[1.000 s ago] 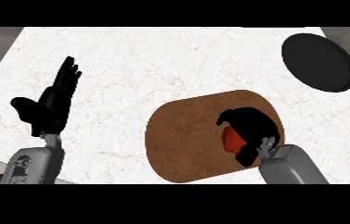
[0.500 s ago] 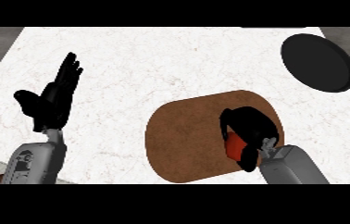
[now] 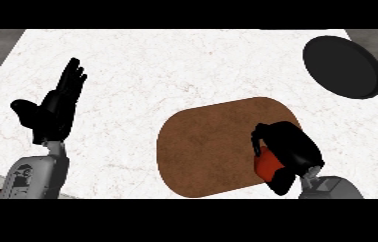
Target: Pick the bell pepper from the cutting board and place it in the pan
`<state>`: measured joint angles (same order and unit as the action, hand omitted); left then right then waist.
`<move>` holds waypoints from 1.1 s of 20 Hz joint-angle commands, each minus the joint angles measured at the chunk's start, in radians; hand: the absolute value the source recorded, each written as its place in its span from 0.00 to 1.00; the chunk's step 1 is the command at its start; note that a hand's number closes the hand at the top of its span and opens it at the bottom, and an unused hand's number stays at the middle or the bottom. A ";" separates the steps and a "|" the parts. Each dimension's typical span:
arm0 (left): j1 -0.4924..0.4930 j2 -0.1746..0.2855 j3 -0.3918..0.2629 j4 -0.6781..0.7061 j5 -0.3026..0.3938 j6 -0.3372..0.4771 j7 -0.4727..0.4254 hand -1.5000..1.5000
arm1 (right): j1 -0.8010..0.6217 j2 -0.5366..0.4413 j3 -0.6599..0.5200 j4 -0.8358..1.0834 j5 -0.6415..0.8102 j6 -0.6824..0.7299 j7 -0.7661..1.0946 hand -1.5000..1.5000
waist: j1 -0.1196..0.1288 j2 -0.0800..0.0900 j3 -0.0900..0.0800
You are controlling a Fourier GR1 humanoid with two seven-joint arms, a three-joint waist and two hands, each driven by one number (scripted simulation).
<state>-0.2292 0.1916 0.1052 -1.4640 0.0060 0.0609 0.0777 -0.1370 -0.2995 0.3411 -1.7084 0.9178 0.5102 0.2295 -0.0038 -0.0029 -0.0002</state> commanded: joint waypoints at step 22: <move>0.031 -0.024 -0.014 -0.030 -0.008 -0.008 -0.016 0.50 | -0.301 -0.091 -0.743 0.189 -0.419 -0.244 -0.174 1.00 | 0.015 0.007 0.001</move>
<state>-0.2237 0.1812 0.1020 -1.5013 0.0053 0.0563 0.0961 -0.3570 -0.3257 -0.2751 -1.6899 0.5862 0.2700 0.1296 0.0071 0.0021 0.0007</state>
